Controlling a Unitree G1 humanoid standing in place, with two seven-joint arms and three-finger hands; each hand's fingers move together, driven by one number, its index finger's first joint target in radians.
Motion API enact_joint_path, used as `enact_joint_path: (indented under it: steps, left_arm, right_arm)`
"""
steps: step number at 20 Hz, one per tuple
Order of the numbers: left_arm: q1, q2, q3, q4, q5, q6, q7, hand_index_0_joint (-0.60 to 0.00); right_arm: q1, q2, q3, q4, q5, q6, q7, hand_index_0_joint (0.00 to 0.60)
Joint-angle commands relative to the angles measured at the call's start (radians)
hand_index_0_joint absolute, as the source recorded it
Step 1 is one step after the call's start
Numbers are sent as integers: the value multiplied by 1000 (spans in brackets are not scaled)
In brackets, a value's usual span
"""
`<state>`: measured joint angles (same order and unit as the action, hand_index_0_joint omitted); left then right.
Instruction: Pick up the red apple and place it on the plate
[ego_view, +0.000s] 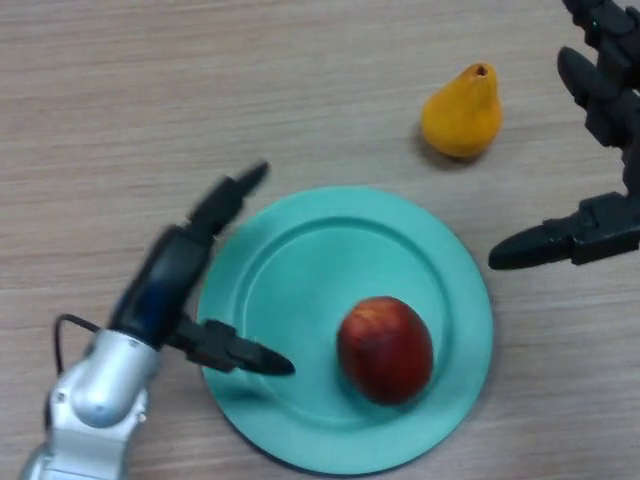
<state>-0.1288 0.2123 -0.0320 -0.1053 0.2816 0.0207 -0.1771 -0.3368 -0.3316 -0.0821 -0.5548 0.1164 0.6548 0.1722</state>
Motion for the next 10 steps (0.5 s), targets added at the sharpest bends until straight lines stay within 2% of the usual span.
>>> enact_joint_path:
  steps: [1,3,4,5,6,7,8,10]
  left_arm:
    - [-36,40,91,-143,-134,13,6,0]
    - [-66,71,150,-227,-241,100,-22,0]
    - [-85,102,182,-252,-274,98,-33,0]
    - [-93,108,201,-261,-296,90,-30,0]
    - [-113,132,238,-297,-372,149,-32,0]
    - [-127,139,258,-318,-418,197,-30,0]
    - [-160,161,270,-332,-462,234,13,0]
    - [-175,183,276,-372,-502,271,47,0]
  right_arm:
    - [-59,-11,-47,-42,19,-99,-19,0]
    - [-57,-7,-43,-25,38,-100,-36,0]
    - [-48,-6,-47,-24,48,-110,-41,0]
    - [-43,-6,-49,-25,51,-115,-43,0]
    - [-33,2,-54,-29,69,-145,-59,0]
    - [-28,7,-51,-27,76,-174,-63,0]
    - [-27,12,-37,-22,85,-217,-72,0]
    - [-23,13,-45,-20,104,-245,-75,0]
